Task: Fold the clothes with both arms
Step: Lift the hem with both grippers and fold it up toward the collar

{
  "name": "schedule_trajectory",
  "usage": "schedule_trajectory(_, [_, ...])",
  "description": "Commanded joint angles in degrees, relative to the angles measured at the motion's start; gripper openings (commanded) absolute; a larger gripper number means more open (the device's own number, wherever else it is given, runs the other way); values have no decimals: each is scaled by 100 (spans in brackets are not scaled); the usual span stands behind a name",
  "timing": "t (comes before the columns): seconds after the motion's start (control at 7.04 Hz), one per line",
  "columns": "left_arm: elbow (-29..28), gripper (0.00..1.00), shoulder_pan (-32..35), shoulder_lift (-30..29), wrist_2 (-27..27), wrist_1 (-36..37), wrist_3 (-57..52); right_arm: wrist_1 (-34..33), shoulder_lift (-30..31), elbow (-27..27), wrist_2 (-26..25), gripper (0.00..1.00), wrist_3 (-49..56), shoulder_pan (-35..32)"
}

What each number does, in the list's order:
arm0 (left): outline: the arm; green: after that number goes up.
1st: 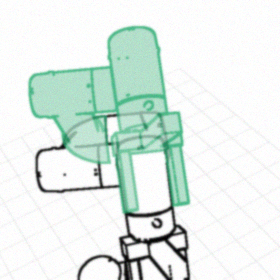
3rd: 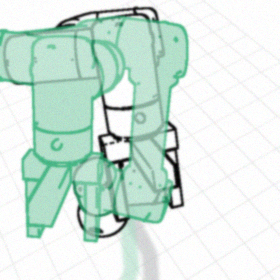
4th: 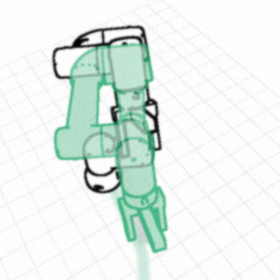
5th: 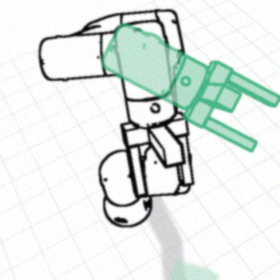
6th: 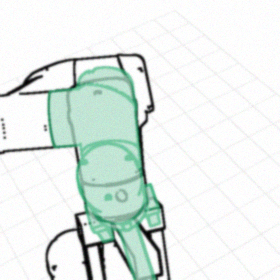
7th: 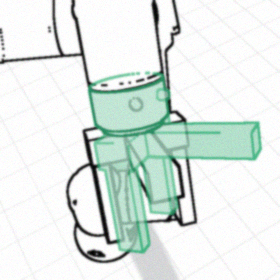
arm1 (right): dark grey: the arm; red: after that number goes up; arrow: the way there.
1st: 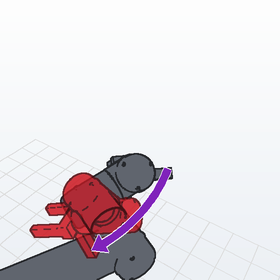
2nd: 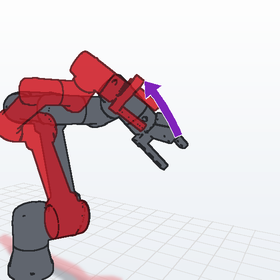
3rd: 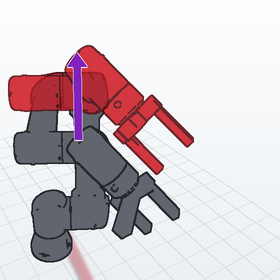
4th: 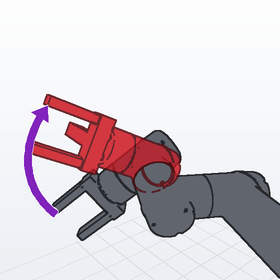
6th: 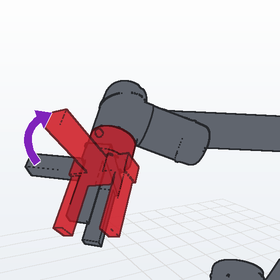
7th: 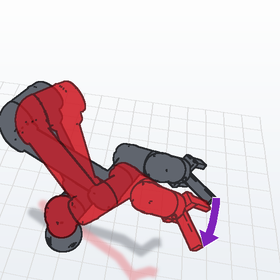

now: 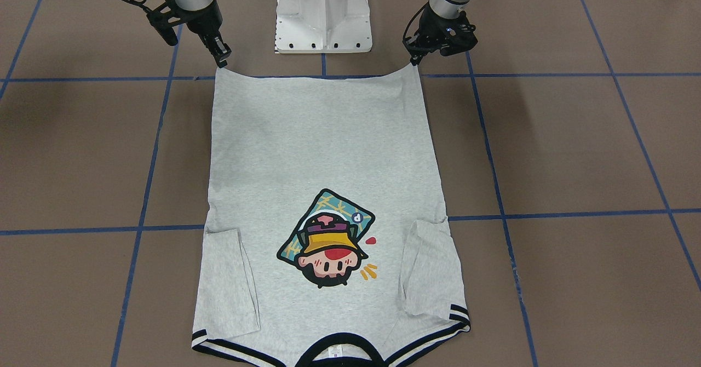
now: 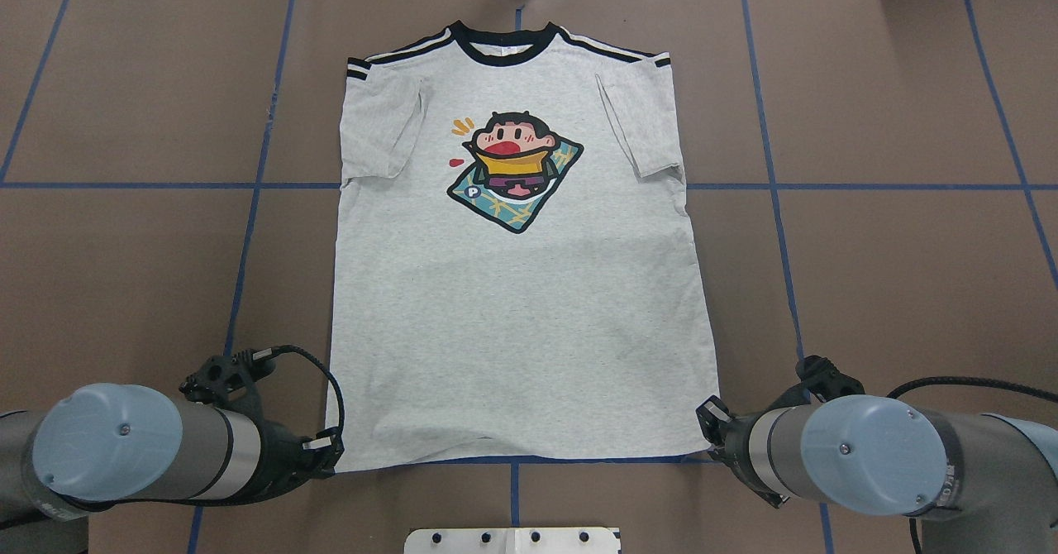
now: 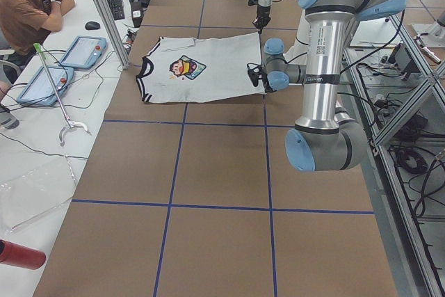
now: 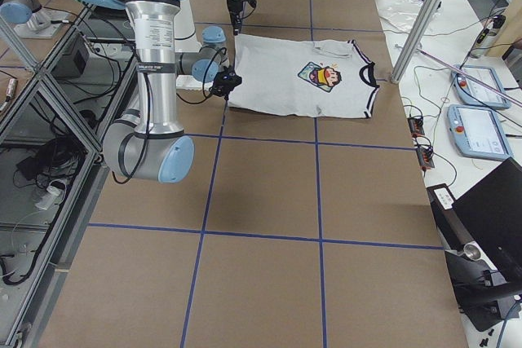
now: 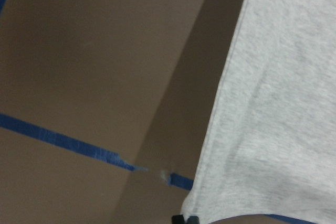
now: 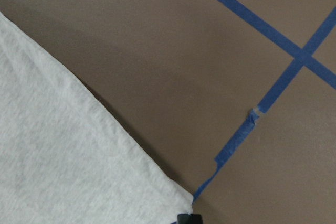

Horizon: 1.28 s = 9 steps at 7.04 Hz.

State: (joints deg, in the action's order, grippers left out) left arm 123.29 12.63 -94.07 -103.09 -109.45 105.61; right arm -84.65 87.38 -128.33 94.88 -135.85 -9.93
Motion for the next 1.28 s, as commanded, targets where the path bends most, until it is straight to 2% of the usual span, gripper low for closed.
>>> schedule_trajectory(0.0, [299, 0, -24, 3, -89, 38, -6, -513, 174, -698, 22, 0, -47, 385])
schedule_trajectory(0.43, [869, 0, -94, 56, -342, 64, 12, -1392, 139, -1446, 74, 0, -223, 668])
schedule_trajectory(0.71, [1258, 0, 290, -40, -554, 422, -40, -1632, 95, -1502, 74, 0, -118, -180])
schedule_trajectory(0.85, [1094, 0, 797, -363, -546, 477, -519, -1816, -140, -1432, 92, 0, 352, -646])
schedule_trajectory(0.99, [709, 0, 1377, -679, -554, 486, -1142, -2305, -795, -1205, 109, 0, 1071, -1146])
schedule_trajectory(1.14, [122, 0, 1844, -1100, -554, 486, -1418, -2710, -1619, -611, 92, 0, 1608, -1543])
